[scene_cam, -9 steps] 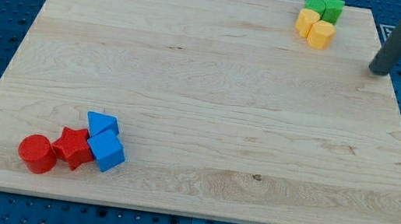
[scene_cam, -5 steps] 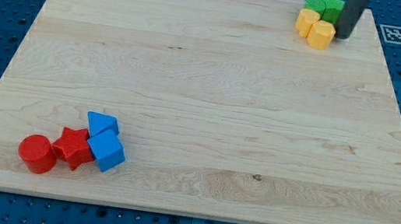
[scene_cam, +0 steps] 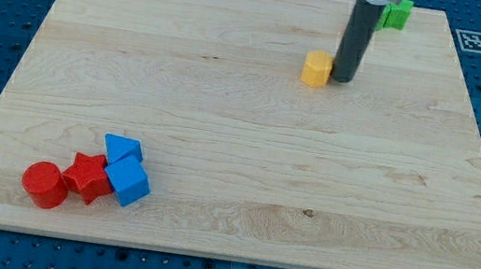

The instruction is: Move the yellow hexagon to the center left of the board

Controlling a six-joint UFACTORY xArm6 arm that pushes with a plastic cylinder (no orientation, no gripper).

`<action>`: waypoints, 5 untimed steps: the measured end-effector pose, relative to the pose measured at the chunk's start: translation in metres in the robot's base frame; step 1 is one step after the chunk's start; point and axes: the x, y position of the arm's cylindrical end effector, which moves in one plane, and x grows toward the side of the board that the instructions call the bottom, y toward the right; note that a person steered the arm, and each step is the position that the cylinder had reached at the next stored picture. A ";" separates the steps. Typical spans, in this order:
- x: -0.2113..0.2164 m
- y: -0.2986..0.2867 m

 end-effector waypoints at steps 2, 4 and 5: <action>0.000 -0.057; -0.002 -0.126; -0.017 -0.159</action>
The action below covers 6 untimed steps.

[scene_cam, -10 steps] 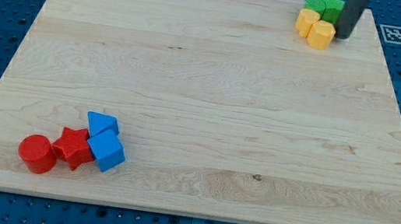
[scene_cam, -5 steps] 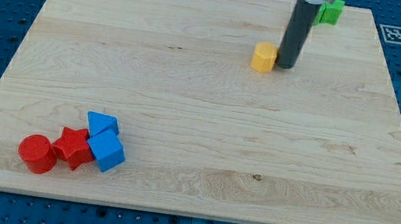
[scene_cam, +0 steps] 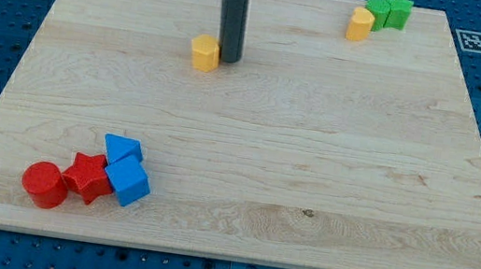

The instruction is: Move the yellow hexagon to the center left of the board

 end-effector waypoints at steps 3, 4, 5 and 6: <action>0.000 -0.041; 0.009 -0.043; 0.009 -0.040; 0.012 -0.012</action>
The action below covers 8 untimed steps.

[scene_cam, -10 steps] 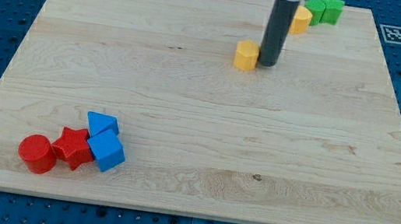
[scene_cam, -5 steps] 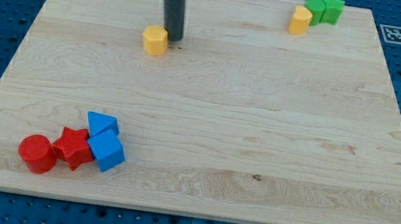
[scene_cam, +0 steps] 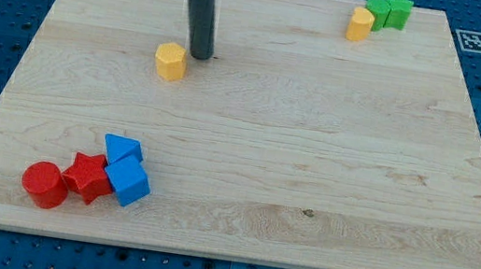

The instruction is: Move the yellow hexagon to the center left of the board

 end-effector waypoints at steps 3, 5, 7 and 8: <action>0.036 0.003; 0.021 -0.045; -0.001 -0.052; -0.002 -0.056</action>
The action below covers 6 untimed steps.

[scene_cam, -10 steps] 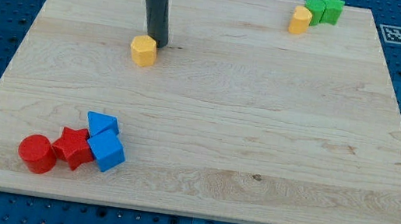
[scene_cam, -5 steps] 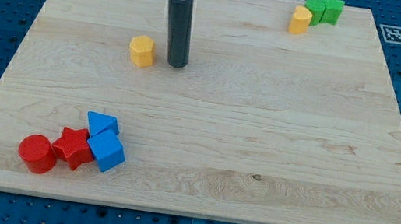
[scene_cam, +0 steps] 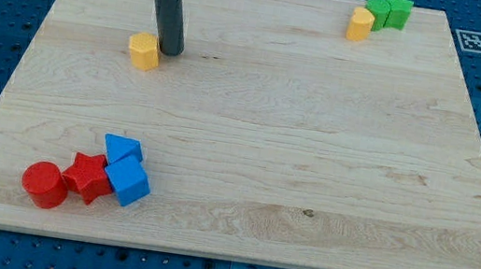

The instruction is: Move the yellow hexagon to the center left of the board

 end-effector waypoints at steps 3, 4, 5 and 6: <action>0.029 -0.007; 0.032 -0.019; 0.026 -0.041; 0.026 -0.050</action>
